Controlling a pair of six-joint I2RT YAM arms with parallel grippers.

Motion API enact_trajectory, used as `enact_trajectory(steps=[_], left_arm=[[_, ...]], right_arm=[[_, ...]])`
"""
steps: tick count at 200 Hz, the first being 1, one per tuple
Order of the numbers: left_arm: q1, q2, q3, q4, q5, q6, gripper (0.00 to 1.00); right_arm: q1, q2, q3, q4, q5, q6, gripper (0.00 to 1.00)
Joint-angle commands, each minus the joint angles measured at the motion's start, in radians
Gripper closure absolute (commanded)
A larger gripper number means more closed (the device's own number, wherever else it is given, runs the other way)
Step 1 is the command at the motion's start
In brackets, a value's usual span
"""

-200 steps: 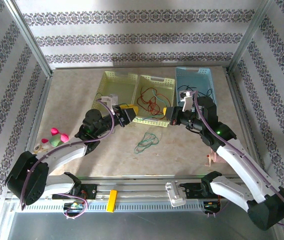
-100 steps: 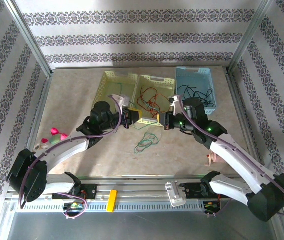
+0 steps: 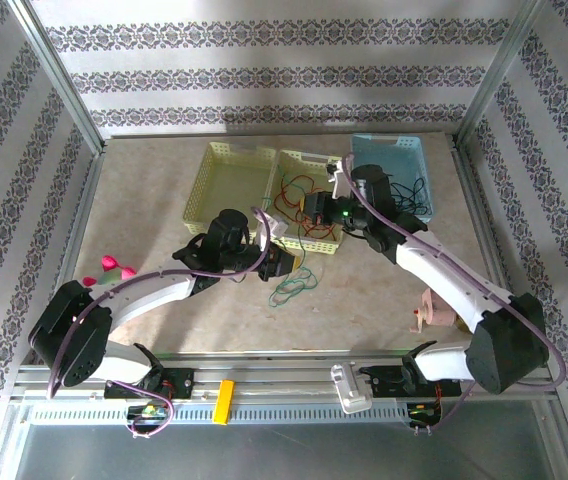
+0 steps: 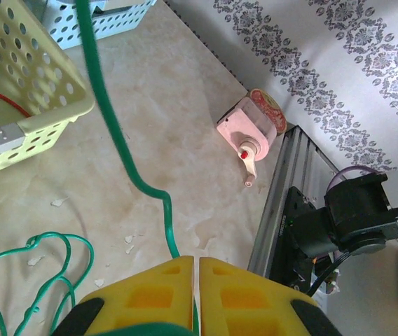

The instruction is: Untangle the cables

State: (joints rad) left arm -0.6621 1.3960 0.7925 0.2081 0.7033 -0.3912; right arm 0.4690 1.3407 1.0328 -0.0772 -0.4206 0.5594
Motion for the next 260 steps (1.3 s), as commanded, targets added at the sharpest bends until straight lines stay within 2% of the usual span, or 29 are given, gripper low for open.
enact_trajectory(steps=[1,15,28,34,55,97,133,171,225,249,260], left_arm=[[-0.015,-0.022,-0.007,0.000,-0.020,0.030,0.93],[-0.012,-0.036,-0.013,0.012,-0.045,0.033,0.96],[0.002,-0.041,-0.025,0.033,-0.055,0.017,0.98],[0.014,-0.041,-0.032,0.051,-0.053,0.002,0.99],[0.075,-0.040,-0.081,0.165,-0.032,-0.087,1.00],[0.209,-0.047,-0.154,0.398,-0.056,-0.282,1.00],[0.317,-0.053,-0.126,0.376,-0.149,-0.315,1.00],[0.366,-0.011,-0.002,0.106,-0.352,-0.225,1.00],[0.439,0.253,0.297,-0.220,-0.318,-0.203,0.99],[0.441,0.345,0.407,-0.340,-0.312,-0.171,0.89],[0.440,0.361,0.423,-0.354,-0.337,-0.169,0.77]], right_arm=[[0.009,0.008,0.032,0.085,-0.036,0.044,0.98],[0.009,0.004,0.020,0.082,-0.034,0.049,0.94],[0.004,-0.007,0.006,0.076,-0.018,0.054,0.69],[-0.001,-0.013,-0.001,0.074,-0.013,0.057,0.62],[-0.029,-0.042,-0.027,0.068,0.011,0.074,0.52],[-0.119,-0.122,-0.082,0.071,0.031,0.099,0.47],[-0.156,-0.173,-0.119,0.051,0.020,0.079,0.46],[-0.156,-0.203,-0.162,0.027,0.023,0.077,0.46],[-0.158,-0.251,-0.177,-0.033,0.034,0.039,0.46],[-0.159,-0.275,-0.177,-0.063,0.044,0.018,0.46],[-0.159,-0.282,-0.175,-0.078,0.045,0.009,0.46]])
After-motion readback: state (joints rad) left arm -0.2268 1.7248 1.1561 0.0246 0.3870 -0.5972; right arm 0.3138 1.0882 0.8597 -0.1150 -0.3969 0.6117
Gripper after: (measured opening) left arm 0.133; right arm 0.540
